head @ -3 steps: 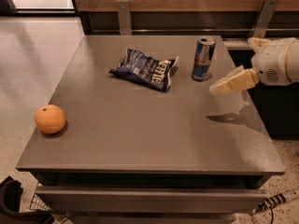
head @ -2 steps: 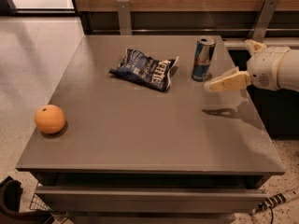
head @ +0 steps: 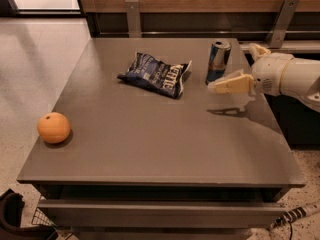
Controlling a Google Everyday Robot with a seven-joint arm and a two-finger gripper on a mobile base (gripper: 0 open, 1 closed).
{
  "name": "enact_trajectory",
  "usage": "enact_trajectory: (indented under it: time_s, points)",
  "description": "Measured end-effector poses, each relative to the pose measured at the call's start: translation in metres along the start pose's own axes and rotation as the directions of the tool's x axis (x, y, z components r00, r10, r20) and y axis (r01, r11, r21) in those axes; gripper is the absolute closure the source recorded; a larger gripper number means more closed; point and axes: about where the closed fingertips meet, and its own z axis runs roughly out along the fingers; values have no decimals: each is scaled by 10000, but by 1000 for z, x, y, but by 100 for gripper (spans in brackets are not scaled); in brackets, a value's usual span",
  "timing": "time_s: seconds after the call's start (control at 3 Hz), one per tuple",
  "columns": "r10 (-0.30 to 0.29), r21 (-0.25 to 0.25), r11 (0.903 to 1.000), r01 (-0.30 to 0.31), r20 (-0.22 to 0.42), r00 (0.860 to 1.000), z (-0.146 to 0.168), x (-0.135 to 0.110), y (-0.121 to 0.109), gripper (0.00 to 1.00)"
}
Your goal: Move redbull can near orange
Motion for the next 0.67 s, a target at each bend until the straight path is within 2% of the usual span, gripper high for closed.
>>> enact_trajectory:
  time_s: [0.67]
  points:
    - [894, -819, 9933, -810, 1046, 9905, 33, 4, -3, 0]
